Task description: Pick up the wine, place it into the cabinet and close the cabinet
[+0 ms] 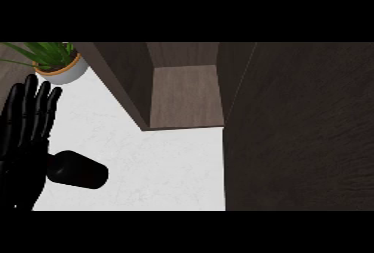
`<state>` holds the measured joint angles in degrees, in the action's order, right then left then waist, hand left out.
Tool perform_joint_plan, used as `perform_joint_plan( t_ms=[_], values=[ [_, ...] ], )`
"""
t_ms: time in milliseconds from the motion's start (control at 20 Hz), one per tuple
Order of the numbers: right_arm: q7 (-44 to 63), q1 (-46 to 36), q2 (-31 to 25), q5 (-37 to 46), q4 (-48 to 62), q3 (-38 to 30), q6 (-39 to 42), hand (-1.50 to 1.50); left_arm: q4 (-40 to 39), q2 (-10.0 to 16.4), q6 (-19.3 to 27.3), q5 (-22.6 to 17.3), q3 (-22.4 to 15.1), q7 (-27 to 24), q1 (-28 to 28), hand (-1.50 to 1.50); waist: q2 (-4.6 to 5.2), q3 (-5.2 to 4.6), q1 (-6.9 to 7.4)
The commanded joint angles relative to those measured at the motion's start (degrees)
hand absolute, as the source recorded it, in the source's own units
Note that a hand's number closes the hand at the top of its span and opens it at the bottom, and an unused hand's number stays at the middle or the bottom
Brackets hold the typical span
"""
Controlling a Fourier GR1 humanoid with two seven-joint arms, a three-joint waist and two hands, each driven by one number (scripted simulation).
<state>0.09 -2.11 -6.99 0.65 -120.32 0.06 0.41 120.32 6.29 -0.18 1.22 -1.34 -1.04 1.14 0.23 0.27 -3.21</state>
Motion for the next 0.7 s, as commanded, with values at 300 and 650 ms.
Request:
perform_joint_plan(
  t_ms=[300, 650],
  values=[
    [3.8, 10.7, 1.3, -4.8, -5.2, 7.5, 5.5, -1.50, 0.2, 0.3, -16.8, -21.2, -9.4, 2.6, -11.2, -1.50, -0.11, -0.42, 2.83],
    [13.0, 14.9, 0.6, -5.6, -16.7, 10.8, 5.1, -1.50, 12.1, 7.8, -21.4, -36.4, -3.4, 9.8, -22.4, -1.50, -0.46, -0.31, 3.60]
  ],
)
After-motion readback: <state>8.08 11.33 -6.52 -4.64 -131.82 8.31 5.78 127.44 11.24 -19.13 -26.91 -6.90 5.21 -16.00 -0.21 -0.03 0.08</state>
